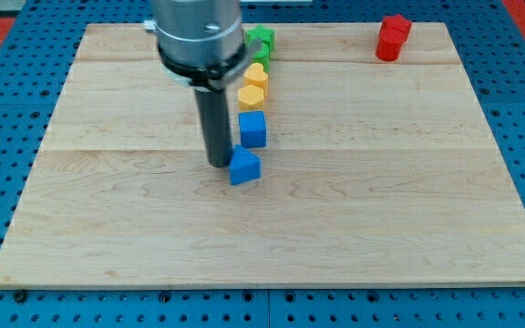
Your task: Push the triangle into the blue cube
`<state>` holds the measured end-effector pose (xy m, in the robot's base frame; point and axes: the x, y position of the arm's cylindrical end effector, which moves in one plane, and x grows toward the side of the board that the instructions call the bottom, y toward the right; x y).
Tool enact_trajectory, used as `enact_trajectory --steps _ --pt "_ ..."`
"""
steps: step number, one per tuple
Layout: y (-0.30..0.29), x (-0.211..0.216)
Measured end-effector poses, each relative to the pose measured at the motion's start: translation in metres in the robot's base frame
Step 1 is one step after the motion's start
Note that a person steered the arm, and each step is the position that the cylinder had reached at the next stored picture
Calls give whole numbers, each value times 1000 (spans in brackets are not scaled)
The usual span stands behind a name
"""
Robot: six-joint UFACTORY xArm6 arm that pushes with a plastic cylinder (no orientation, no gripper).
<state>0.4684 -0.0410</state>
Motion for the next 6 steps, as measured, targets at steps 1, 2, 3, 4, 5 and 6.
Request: enact_trajectory --steps 1,2,3,4,5,6 --pt "-7 16" --pt "10 62" --pt "35 37" --pt "30 28" --pt "30 29" --pt "113 29"
